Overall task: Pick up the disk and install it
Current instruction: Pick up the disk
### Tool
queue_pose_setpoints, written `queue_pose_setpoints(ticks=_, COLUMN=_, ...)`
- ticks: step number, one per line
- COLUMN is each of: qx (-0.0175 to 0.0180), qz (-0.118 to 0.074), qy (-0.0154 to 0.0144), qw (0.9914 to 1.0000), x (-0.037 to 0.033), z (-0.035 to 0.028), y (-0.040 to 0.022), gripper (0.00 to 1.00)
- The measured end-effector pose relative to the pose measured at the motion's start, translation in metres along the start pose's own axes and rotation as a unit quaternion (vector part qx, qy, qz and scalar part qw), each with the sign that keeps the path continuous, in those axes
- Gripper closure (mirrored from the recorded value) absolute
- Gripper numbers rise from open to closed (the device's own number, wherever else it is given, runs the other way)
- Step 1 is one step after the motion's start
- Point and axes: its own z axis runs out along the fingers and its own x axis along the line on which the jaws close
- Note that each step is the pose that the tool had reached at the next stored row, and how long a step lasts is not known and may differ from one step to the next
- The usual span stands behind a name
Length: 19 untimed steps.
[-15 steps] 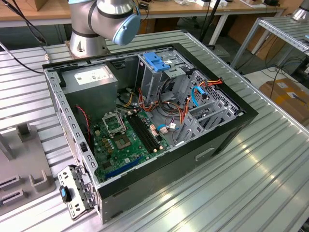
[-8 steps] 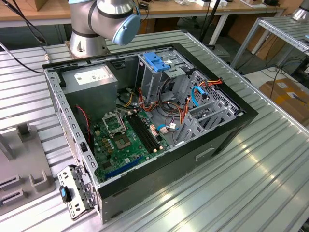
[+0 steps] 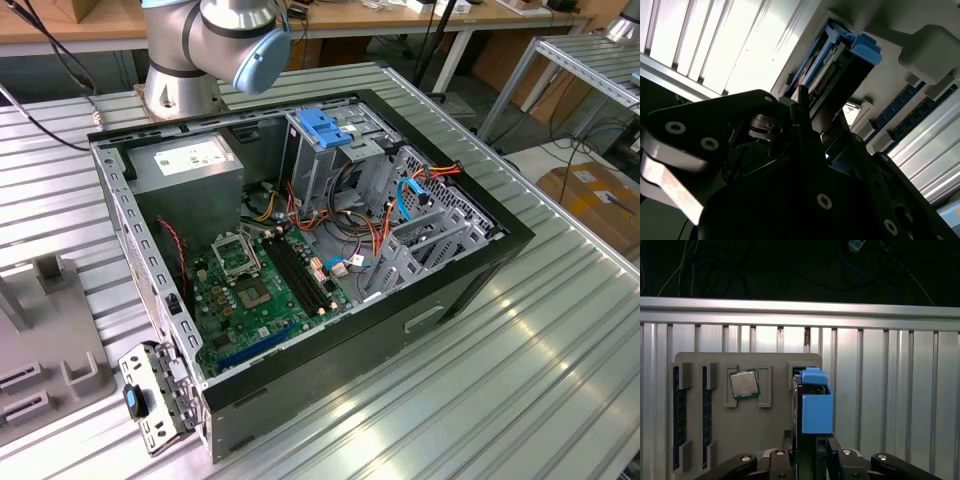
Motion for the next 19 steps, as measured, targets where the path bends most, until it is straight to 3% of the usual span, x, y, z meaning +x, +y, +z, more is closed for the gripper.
queue_pose_setpoints(ticks=12, qx=-0.0002, qz=0.000, qy=0.0076, qw=0.99997, x=-0.0008, z=-0.0298, y=-0.0003, gripper=0.65)
queue_pose_setpoints(ticks=19, qx=-0.0002, qz=0.000, qy=0.0086, qw=0.99996, x=-0.0016, z=-0.0565, y=-0.0005, gripper=0.65)
